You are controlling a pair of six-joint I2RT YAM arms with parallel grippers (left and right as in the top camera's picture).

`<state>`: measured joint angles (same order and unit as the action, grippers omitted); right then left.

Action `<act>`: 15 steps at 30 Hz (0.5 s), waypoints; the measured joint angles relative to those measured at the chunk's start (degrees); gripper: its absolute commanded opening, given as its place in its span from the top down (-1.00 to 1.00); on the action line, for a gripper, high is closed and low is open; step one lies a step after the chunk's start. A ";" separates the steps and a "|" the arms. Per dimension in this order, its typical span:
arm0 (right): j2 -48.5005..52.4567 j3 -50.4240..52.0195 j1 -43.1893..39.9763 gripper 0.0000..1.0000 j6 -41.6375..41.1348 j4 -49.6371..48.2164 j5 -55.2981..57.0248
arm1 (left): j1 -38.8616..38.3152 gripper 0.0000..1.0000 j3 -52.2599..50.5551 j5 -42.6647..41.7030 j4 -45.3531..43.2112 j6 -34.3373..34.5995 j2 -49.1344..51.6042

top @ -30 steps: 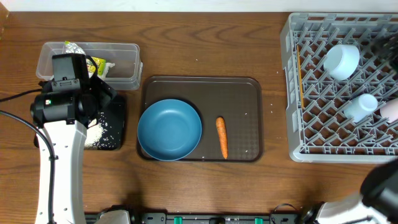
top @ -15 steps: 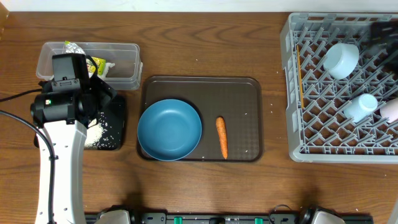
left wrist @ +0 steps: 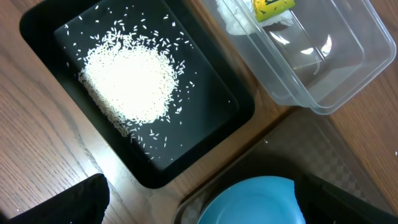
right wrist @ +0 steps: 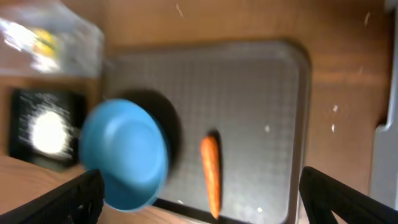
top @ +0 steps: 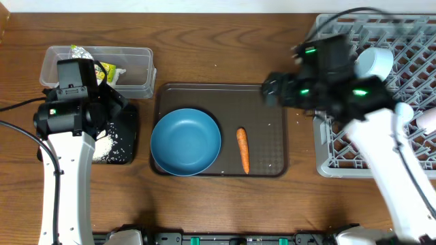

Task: Sort waste into correct bins and load items into the dishwasher rack
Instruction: 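Move the right gripper to the blue plate on the brown tray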

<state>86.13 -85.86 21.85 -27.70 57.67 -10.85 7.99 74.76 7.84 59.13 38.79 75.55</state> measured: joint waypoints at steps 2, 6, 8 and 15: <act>3.10 0.61 3.41 -0.99 -0.61 0.33 1.81 | 0.00 -0.96 0.00 0.00 0.00 0.00 0.00; 9.03 0.85 8.66 -0.98 -1.86 0.13 4.02 | 0.00 -0.96 0.00 0.00 0.00 0.00 0.00; 11.78 0.87 10.84 -0.99 -2.16 -0.61 4.66 | 0.00 -0.96 0.00 0.00 0.02 0.00 0.00; 19.21 1.07 19.76 -0.96 -2.78 -6.25 5.51 | 0.00 -0.96 0.00 0.00 0.00 0.00 0.00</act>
<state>105.34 -84.79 41.60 -30.48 51.42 -5.34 7.99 74.76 7.84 59.13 38.79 75.55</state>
